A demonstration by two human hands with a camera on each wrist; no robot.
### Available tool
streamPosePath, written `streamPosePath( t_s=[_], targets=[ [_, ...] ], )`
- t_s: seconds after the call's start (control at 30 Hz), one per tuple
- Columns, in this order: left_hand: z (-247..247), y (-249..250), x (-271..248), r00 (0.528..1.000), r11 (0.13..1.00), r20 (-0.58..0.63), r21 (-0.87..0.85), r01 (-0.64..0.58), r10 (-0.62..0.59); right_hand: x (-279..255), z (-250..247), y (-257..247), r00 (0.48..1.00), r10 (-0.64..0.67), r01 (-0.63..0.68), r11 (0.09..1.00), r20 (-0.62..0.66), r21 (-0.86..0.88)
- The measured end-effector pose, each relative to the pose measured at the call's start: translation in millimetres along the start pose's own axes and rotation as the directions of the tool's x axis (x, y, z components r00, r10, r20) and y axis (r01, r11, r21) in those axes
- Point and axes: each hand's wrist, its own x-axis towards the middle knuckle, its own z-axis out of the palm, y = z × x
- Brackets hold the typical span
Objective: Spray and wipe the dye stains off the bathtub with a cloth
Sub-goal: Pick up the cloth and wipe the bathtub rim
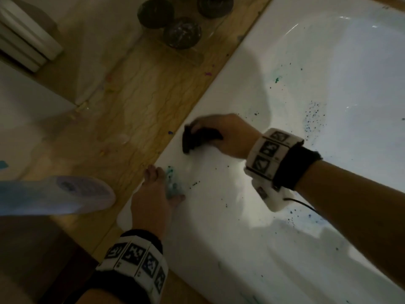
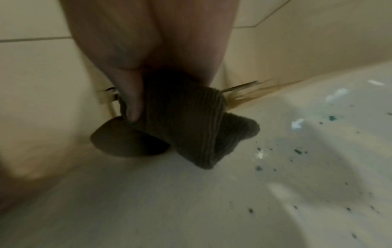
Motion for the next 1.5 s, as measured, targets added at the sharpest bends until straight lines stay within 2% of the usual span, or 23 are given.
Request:
streamPosePath(
  t_s=[0.07,0.17,0.3,0.37,0.47,0.5,0.53,0.57,0.6,0.63,0.67,0.7,0.77,0.8,0.87,0.97,1.07,1.1,1.13,1.2,1.27,1.43,1.5],
  targets=[
    [-2,2,0,1.000,1.000,0.006,0.001,0.008,-0.008,17,5,-4,0.997,0.078,-0.078,0.997,-0.025,-0.001],
    [-6,5,-1,0.999,0.999,0.034,0.049,0.019,-0.021,28,29,-16,0.992,0.060,-0.039,0.982,0.108,-0.184],
    [-11,10,-2,0.999,0.997,0.030,0.066,0.028,-0.030,-2,58,-16,0.981,-0.086,0.103,0.990,0.172,-0.096],
    [-12,13,-2,0.997,0.986,0.044,0.157,0.059,-0.067,-22,64,-11,0.968,-0.153,0.162,0.986,0.201,-0.030],
    [-8,13,0,0.998,0.964,0.006,0.262,0.054,-0.058,-41,53,-11,0.959,-0.120,0.126,0.992,0.258,-0.005],
    [-7,13,1,0.998,0.964,0.023,0.261,0.055,-0.064,-44,42,-10,0.972,-0.078,0.078,0.997,0.220,0.008],
    [-8,12,1,0.995,0.967,0.058,0.246,0.061,-0.078,-43,31,-7,0.993,-0.054,0.049,0.998,0.109,0.047],
    [-9,12,3,0.992,0.973,0.089,0.221,0.073,-0.095,-40,18,-3,0.996,-0.037,0.044,0.995,-0.076,0.095],
    [-9,12,5,0.988,0.974,0.113,0.213,0.075,-0.101,-34,8,4,0.966,0.006,0.027,0.992,-0.259,0.124],
    [-10,12,6,0.987,0.974,0.126,0.216,0.070,-0.099,-26,-2,11,0.927,0.087,-0.038,0.990,-0.365,0.138],
    [-11,12,7,0.988,0.975,0.130,0.216,0.057,-0.086,-16,-9,18,0.907,0.188,-0.147,0.980,-0.376,0.136],
    [-11,12,8,0.988,0.977,0.130,0.207,0.050,-0.078,-7,-9,23,0.907,0.264,-0.245,0.964,-0.327,0.097],
    [-10,12,7,0.987,0.979,0.146,0.201,0.039,-0.069,3,4,28,0.920,0.308,-0.308,0.951,-0.242,0.036],
    [-10,13,8,0.987,0.977,0.148,0.210,0.038,-0.070,1,14,27,0.929,0.280,-0.279,0.960,-0.241,0.038],
    [-12,14,8,0.988,0.966,0.133,0.254,0.037,-0.073,-13,34,25,0.968,0.120,-0.116,0.993,-0.221,0.032],
    [-14,16,9,0.985,0.951,0.152,0.308,0.030,-0.080,-48,52,23,0.994,-0.068,0.072,0.996,-0.090,0.051],
    [-15,18,11,0.976,0.943,0.188,0.330,0.039,-0.107,-76,46,31,0.984,0.007,-0.005,1.000,0.180,-0.011],
    [-15,19,11,0.977,0.943,0.185,0.329,0.038,-0.104,-82,42,35,0.973,0.052,-0.044,0.998,0.226,-0.041],
    [-15,19,9,0.979,0.946,0.181,0.324,0.033,-0.096,-84,35,39,0.979,0.075,-0.069,0.997,0.188,-0.034],
    [-15,18,6,0.984,0.953,0.159,0.301,0.025,-0.076,-75,18,42,0.990,0.129,-0.126,0.991,-0.057,0.048],
    [-14,17,4,0.987,0.959,0.146,0.284,0.024,-0.068,-47,4,36,0.955,0.179,-0.165,0.983,-0.238,0.080],
    [-13,15,6,0.986,0.961,0.152,0.275,0.028,-0.072,6,20,13,0.948,0.251,-0.263,0.964,-0.196,-0.036],
    [-12,13,8,0.981,0.969,0.180,0.247,0.031,-0.077,-5,41,8,0.950,0.186,-0.205,0.977,-0.252,-0.052]
  ],
)
